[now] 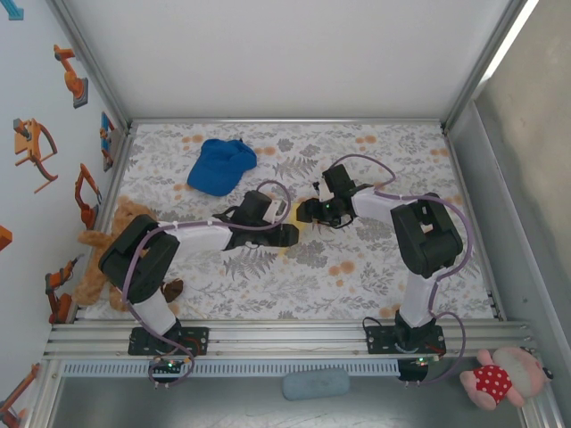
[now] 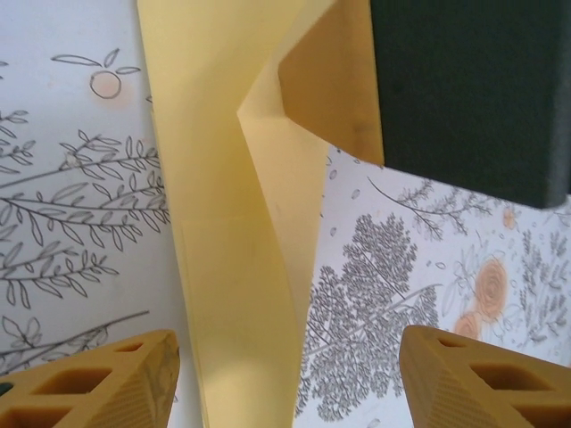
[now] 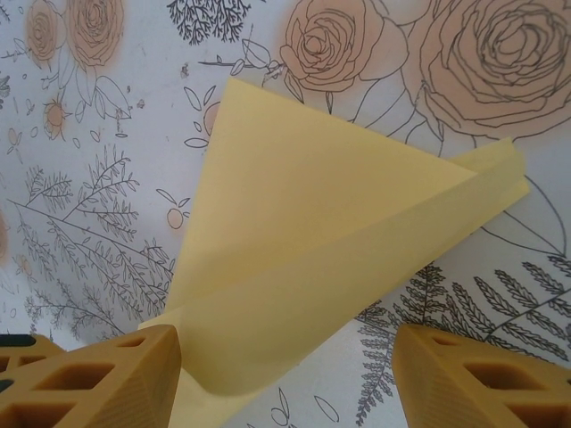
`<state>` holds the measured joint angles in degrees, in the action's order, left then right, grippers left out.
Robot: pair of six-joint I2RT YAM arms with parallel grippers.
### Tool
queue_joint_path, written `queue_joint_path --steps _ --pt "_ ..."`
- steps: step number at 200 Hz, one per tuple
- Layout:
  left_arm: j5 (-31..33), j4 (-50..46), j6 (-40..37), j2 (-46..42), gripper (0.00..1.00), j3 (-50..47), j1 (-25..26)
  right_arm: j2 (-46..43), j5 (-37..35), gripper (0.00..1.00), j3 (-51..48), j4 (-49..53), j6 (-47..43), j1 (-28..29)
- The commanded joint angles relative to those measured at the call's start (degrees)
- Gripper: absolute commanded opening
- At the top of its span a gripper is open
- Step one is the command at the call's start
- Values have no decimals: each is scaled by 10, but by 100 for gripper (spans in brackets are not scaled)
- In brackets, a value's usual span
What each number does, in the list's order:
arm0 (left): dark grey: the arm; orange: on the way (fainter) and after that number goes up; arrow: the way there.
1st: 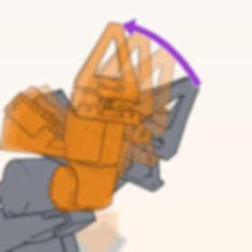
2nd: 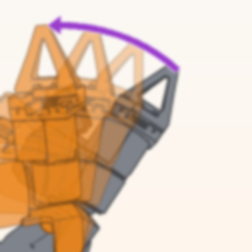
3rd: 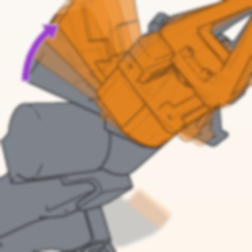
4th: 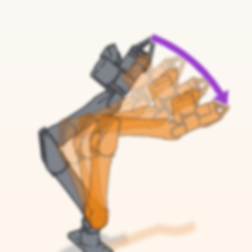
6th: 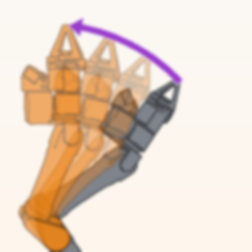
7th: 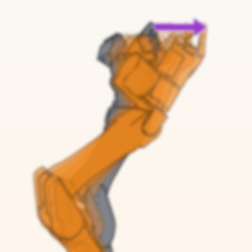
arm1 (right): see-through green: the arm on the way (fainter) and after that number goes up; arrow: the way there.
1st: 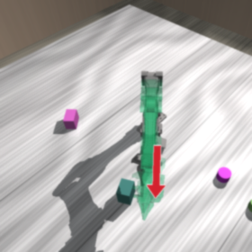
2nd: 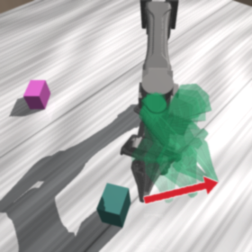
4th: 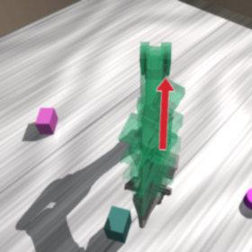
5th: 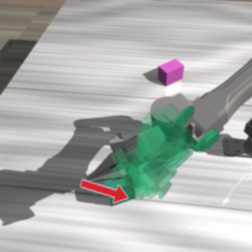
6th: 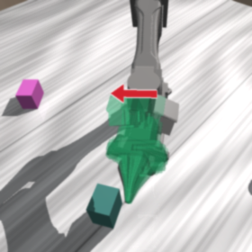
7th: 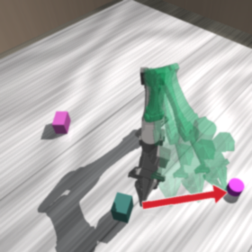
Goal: Fold a paper plane with a square sheet of paper (pick it up from the middle)
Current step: Fold the wing for the fifth time at the center of the table.
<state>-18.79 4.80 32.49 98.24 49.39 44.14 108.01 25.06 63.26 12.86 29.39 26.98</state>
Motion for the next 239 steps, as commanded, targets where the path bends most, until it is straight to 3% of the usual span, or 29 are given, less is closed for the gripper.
queue_joint_path --steps 1,55,239 --pt "6 -27 -19 15 66 18 2 34 -21 64 3 2 6 7" --pt "1 -33 -35 36 66 24 2 36 -19 63 7 7 9 7" --pt "-38 -27 -39 57 35 23 -22 52 -27 61 15 20 9 7"
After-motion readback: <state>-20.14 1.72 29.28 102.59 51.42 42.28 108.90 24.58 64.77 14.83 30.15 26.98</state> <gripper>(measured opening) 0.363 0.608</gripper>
